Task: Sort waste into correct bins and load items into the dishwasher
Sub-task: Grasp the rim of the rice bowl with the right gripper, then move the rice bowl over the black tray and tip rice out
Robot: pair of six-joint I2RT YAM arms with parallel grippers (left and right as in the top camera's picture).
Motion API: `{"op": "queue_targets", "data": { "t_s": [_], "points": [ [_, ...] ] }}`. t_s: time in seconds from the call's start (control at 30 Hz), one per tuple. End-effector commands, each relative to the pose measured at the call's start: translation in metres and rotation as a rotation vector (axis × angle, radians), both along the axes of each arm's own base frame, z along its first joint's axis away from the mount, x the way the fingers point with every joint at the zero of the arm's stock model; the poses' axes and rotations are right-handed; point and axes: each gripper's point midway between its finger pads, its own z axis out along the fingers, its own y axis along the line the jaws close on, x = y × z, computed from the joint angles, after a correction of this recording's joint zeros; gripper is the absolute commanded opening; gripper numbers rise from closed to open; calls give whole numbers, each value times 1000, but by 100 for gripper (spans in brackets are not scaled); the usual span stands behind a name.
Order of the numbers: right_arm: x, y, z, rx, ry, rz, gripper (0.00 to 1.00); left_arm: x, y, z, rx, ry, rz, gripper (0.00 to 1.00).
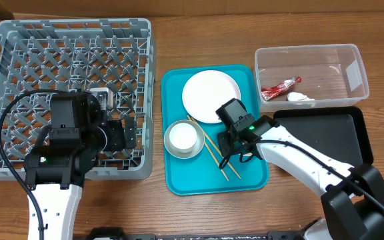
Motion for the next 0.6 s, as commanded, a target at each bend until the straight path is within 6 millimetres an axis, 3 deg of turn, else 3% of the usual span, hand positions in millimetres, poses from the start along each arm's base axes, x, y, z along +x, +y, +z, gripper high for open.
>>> {"op": "queue_targets", "data": {
  "t_s": [0.0, 0.17, 0.33, 0.4, 0.57],
  "points": [
    [-3, -5, 2, -11, 35, -52, 4, 3, -3, 8, -18, -18, 0, 100],
    [13, 4, 44, 42, -38, -57, 4, 3, -3, 8, -15, -19, 2, 100],
    [34, 3, 100, 158, -136, -97, 4, 4, -3, 9, -15, -21, 2, 100],
    [39, -5, 116, 234, -142, -127, 4, 4, -3, 9, -15, -21, 2, 100],
    [47, -34, 131, 342, -115, -217, 4, 4, -3, 9, -15, -21, 2, 100]
  ]
}}
